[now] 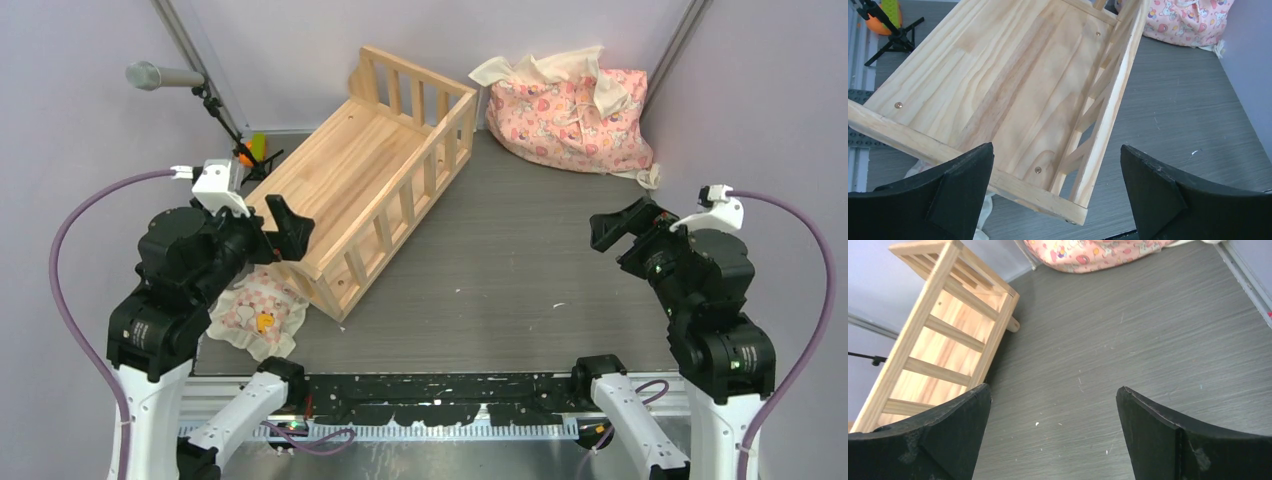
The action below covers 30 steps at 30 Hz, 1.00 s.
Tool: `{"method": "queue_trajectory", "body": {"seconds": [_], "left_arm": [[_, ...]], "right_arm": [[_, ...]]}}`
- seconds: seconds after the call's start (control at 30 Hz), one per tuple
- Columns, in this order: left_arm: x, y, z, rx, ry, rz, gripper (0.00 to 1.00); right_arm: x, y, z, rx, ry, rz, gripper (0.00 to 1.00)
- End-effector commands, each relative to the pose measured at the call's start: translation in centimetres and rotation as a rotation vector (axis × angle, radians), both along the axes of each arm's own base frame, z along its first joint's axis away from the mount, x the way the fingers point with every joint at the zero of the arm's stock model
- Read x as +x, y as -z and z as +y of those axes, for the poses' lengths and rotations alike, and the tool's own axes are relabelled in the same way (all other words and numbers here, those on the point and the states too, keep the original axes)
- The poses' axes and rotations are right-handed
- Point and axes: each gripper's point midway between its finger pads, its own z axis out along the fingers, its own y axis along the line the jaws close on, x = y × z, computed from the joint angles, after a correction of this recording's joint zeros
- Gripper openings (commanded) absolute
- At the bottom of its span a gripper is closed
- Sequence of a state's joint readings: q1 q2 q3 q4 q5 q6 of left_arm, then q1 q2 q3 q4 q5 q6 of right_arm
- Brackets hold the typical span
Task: Set up the pet bed
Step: Move the mattress to the center of the board.
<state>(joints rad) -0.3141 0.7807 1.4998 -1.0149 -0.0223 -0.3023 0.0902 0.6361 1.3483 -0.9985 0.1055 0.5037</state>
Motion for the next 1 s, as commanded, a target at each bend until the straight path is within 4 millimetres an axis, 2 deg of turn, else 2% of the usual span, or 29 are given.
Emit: {"method": "queue_trajectory", "body": {"seconds": [0.0, 0.23, 0.37, 0.5, 0.6, 0.77, 0.97], "left_arm": [[0.4, -0.1, 0.5, 0.020, -0.028, -0.008, 1.00], [-0.1, -0.5, 1.3, 0.007, -0.058, -0.076, 1.00], [0.2, 0.2, 1.0, 0.025, -0.041, -0.065, 1.00], [0.6, 0.9, 0.1, 0.035, 0.011, -0.060, 1.00], [1.3, 1.2, -0.5, 0.036, 0.035, -0.064, 1.00], [2.6, 2.4, -1.8, 0.037, 0.081, -0.033, 1.00], [4.2, 3.4, -2.7, 0.030, 0.104, -0.031, 1.00]], "right_arm": [[1.6, 1.3, 0.1, -0.032, -0.012, 0.053, 1.00], [1.8, 2.1, 0.0, -0.047, -0.010, 0.074, 1.00], [2.0, 2.9, -0.2, -0.050, 0.001, 0.098, 1.00], [3.6, 4.0, 0.0, -0.055, -0.007, 0.127, 0.99], [6.0, 3.8, -0.1, -0.064, 0.013, 0.137, 0.99], [11.3, 2.9, -0.7, -0.109, 0.056, 0.153, 0.94], [18.3, 2.1, -2.9, -0.237, 0.158, 0.157, 0.93]]}}
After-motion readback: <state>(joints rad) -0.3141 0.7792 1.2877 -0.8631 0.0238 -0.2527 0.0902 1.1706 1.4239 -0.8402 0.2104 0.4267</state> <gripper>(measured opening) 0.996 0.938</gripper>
